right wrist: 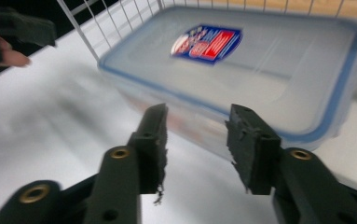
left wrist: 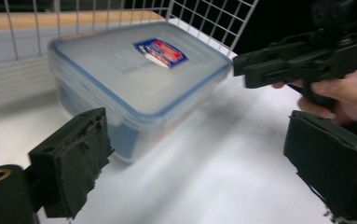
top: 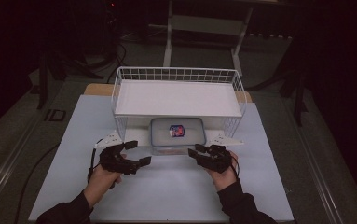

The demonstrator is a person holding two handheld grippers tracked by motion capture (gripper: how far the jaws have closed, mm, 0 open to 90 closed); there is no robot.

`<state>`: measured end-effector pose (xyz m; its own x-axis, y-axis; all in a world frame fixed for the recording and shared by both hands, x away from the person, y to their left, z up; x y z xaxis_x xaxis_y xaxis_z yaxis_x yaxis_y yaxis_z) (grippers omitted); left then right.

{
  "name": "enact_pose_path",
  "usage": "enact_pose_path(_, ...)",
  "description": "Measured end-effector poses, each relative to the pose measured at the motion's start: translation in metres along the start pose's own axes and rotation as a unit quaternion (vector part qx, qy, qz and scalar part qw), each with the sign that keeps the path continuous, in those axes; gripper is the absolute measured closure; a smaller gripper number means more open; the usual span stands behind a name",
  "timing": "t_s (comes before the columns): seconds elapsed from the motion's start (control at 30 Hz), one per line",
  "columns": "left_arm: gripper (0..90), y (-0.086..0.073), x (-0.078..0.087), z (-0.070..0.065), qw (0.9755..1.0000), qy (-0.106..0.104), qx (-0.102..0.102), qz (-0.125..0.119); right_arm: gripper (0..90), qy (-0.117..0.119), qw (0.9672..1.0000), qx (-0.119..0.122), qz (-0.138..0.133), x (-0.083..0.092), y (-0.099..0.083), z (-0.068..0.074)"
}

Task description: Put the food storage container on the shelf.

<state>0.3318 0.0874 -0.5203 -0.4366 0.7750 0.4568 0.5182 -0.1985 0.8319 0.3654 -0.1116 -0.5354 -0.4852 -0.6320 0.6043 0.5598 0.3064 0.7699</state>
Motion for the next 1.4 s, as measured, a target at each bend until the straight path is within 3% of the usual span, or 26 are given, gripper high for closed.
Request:
enact_pose_path(0.13, 0.7, -0.006, 0.004, -0.001, 1.0000, -0.002, 0.007, 0.004, 78.6, 0.009, 0.9999, 0.000, 0.010, -0.008, -0.006, 0.006)
enact_pose_path(0.23, 0.0, -0.008, 0.006, 0.003, 0.9999, 0.010, 0.000, -0.003, 89.7, 0.010, 0.9997, 0.003, 0.020, -0.015, -0.010, 0.009)
enact_pose_path(0.4, 0.0, -0.013, 0.004, 0.008, 0.9998, 0.008, 0.016, -0.003, 90.0, 0.005, 0.9993, 0.008, 0.037, -0.029, -0.015, 0.011)
enact_pose_path(0.53, 0.0, -0.018, 0.003, 0.012, 0.9996, 0.008, 0.027, -0.002, 90.0, 0.003, 0.9990, -0.001, 0.045, -0.039, -0.016, 0.008)
enact_pose_path(0.77, 0.0, -0.019, 0.001, 0.009, 0.9999, 0.015, 0.006, 0.000, 90.0, -0.003, 0.9991, 0.005, 0.043, -0.053, -0.007, 0.008)
enact_pose_path(1.0, 0.0, -0.019, 0.001, 0.007, 0.9999, 0.013, 0.004, -0.005, 89.9, -0.008, 0.9994, -0.006, 0.032, -0.068, 0.007, 0.002)
enact_pose_path(1.17, 0.0, -0.019, 0.001, 0.007, 0.9999, 0.013, 0.004, -0.006, 90.0, -0.029, 0.9993, -0.007, 0.023, -0.077, 0.016, -0.005)
enact_pose_path(1.4, 0.0, -0.019, 0.002, 0.005, 0.9999, 0.014, -0.002, -0.007, 89.9, -0.038, 0.9991, -0.013, 0.015, -0.080, 0.026, -0.015)
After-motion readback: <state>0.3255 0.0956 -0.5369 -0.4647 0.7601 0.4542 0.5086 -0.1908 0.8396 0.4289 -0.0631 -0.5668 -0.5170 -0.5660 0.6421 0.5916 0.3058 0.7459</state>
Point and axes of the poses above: each handheld gripper's, and its own axes: x roughly backward along the jaws, y roughly out of its top, z roughly to its left, the point moved 10 cm from there along -x, roughly forward along the jaws, and after that the axes turned 7 degrees about z, right-handed, at the moved point
